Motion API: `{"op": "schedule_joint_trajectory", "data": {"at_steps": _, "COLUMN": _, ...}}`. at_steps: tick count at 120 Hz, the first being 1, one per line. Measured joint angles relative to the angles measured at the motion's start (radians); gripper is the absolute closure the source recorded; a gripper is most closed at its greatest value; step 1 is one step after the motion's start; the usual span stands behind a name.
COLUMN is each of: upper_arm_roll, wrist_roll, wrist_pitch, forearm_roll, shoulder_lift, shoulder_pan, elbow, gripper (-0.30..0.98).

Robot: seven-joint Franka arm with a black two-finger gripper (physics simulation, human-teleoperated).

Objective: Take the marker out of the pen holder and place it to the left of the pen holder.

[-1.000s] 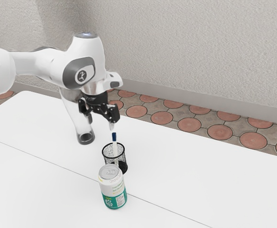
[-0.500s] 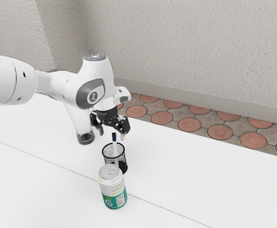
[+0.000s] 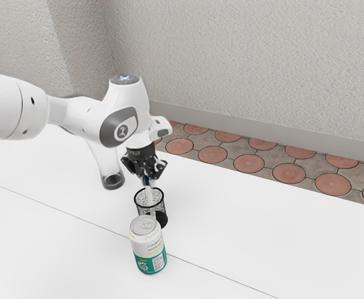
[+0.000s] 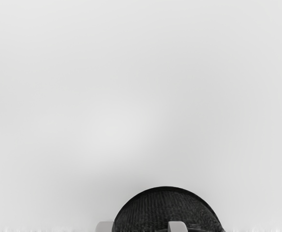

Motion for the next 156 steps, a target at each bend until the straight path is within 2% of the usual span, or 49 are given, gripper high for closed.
{"op": "schedule_joint_trajectory", "data": {"at_steps": 20, "upper_arm_roll": 0.000, "wrist_roll": -0.008, "wrist_pitch": 0.002, "forearm_roll": 0.007, "shoulder_lift": -0.035, "shoulder_pan": -0.004, "elbow": -0.022, "gripper": 0.70}}
{"op": "schedule_joint_trajectory", "data": {"at_steps": 45, "upper_arm_roll": 0.001, "wrist_roll": -0.028, "wrist_pitch": -0.012, "forearm_roll": 0.093, "shoulder_lift": -0.198, "shoulder_pan": -0.018, "elbow": -0.059, "gripper": 0.75}}
{"op": "schedule_joint_trajectory", "data": {"at_steps": 59, "upper_arm_roll": 0.000, "wrist_roll": -0.040, "wrist_pitch": -0.024, "forearm_roll": 0.157, "shoulder_lift": -0.243, "shoulder_pan": -0.015, "elbow": -0.055, "gripper": 0.76}}
{"op": "schedule_joint_trajectory", "data": {"at_steps": 72, "upper_arm_roll": 0.000, "wrist_roll": -0.050, "wrist_pitch": -0.041, "forearm_roll": 0.188, "shoulder_lift": -0.260, "shoulder_pan": -0.010, "elbow": -0.053, "gripper": 0.76}}
{"op": "schedule_joint_trajectory", "data": {"at_steps": 91, "upper_arm_roll": 0.000, "wrist_roll": -0.057, "wrist_pitch": -0.092, "forearm_roll": 0.203, "shoulder_lift": -0.241, "shoulder_pan": 0.015, "elbow": -0.083, "gripper": 0.76}}
{"op": "schedule_joint_trajectory", "data": {"at_steps": 106, "upper_arm_roll": 0.004, "wrist_roll": -0.055, "wrist_pitch": -0.118, "forearm_roll": 0.205, "shoulder_lift": -0.272, "shoulder_pan": 0.071, "elbow": -0.191, "gripper": 0.76}}
{"op": "schedule_joint_trajectory", "data": {"at_steps": 118, "upper_arm_roll": -0.003, "wrist_roll": -0.041, "wrist_pitch": -0.130, "forearm_roll": 0.211, "shoulder_lift": -0.265, "shoulder_pan": 0.130, "elbow": -0.212, "gripper": 0.76}}
{"op": "schedule_joint_trajectory", "data": {"at_steps": 132, "upper_arm_roll": -0.002, "wrist_roll": -0.018, "wrist_pitch": -0.137, "forearm_roll": 0.231, "shoulder_lift": -0.203, "shoulder_pan": 0.174, "elbow": -0.161, "gripper": 0.75}}
{"op": "schedule_joint_trajectory", "data": {"at_steps": 145, "upper_arm_roll": -0.002, "wrist_roll": 0.010, "wrist_pitch": -0.141, "forearm_roll": 0.248, "shoulder_lift": -0.106, "shoulder_pan": 0.131, "elbow": -0.068, "gripper": 0.75}}
{"op": "schedule_joint_trajectory", "data": {"at_steps": 156, "upper_arm_roll": -0.002, "wrist_roll": 0.034, "wrist_pitch": -0.140, "forearm_roll": 0.250, "shoulder_lift": -0.075, "shoulder_pan": 0.144, "elbow": -0.049, "gripper": 0.75}}
